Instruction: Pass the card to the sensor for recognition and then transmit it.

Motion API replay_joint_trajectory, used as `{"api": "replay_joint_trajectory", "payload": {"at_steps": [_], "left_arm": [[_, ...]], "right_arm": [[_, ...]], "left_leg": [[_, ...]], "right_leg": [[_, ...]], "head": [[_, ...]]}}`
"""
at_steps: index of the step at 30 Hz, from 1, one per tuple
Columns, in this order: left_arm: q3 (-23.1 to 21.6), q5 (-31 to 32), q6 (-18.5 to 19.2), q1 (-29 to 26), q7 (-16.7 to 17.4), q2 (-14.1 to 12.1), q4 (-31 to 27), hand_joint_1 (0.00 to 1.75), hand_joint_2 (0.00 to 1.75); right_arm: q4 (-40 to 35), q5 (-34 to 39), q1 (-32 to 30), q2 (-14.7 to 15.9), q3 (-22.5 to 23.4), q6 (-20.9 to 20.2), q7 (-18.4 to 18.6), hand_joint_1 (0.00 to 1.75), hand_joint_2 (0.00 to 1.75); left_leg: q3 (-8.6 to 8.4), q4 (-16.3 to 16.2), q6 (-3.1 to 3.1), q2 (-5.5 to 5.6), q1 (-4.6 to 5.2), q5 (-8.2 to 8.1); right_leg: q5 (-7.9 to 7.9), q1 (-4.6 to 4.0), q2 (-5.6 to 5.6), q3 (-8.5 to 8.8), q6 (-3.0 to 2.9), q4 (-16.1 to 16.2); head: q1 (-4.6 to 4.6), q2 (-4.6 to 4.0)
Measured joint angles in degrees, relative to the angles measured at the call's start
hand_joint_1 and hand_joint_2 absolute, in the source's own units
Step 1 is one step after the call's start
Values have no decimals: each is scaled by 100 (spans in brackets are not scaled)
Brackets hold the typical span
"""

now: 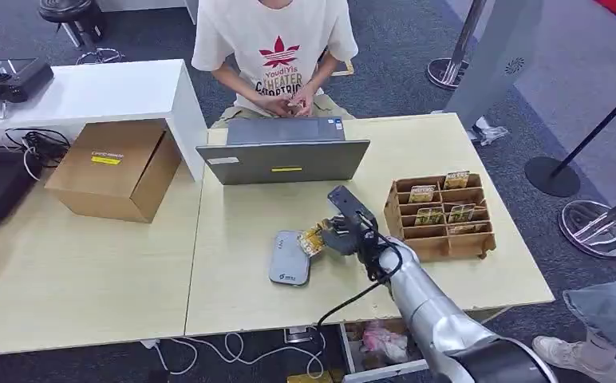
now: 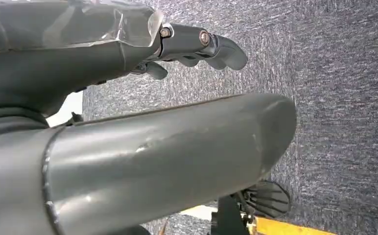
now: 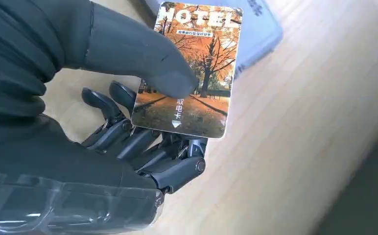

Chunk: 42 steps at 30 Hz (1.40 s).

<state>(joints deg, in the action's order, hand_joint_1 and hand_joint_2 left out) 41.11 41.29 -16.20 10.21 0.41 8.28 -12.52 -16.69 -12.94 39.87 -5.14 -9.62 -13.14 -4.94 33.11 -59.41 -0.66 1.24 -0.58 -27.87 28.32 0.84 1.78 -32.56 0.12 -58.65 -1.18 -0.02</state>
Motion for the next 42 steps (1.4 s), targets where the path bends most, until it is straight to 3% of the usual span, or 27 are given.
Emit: {"api": "replay_joint_trajectory", "payload": {"at_steps": [6, 12, 36, 42], "left_arm": [[0, -94, -4, -13, -68, -7, 0, 0, 0], [0, -129, -2, -26, -120, -4, 0, 0, 0], [0, -123, 0, -27, -120, 4, 0, 0, 0], [0, -155, 0, -37, -140, 2, 0, 0, 0]], "right_arm": [[-193, -182, 326, 7, -114, 300, -583, 175, 175], [-433, -214, 508, 4, -232, 372, -839, 175, 175], [-1056, -228, 397, 7, -470, 521, -1101, 175, 175], [-1329, -334, 367, 7, -568, 772, -1245, 175, 175]], "left_leg": [[0, 0, -2, 0, 0, 1], [0, 0, -2, 1, 0, 2], [0, -1, -2, 1, 0, 2], [0, -1, -2, 0, 0, 2]], "right_leg": [[-1, 0, 0, 0, -1, -1], [-1, 0, 0, 0, -1, -1], [-1, 0, 0, 0, -1, 0], [-1, 0, 0, -1, -1, 0]], "head": [[0, 0], [0, 0], [0, 0], [0, 0]]}}
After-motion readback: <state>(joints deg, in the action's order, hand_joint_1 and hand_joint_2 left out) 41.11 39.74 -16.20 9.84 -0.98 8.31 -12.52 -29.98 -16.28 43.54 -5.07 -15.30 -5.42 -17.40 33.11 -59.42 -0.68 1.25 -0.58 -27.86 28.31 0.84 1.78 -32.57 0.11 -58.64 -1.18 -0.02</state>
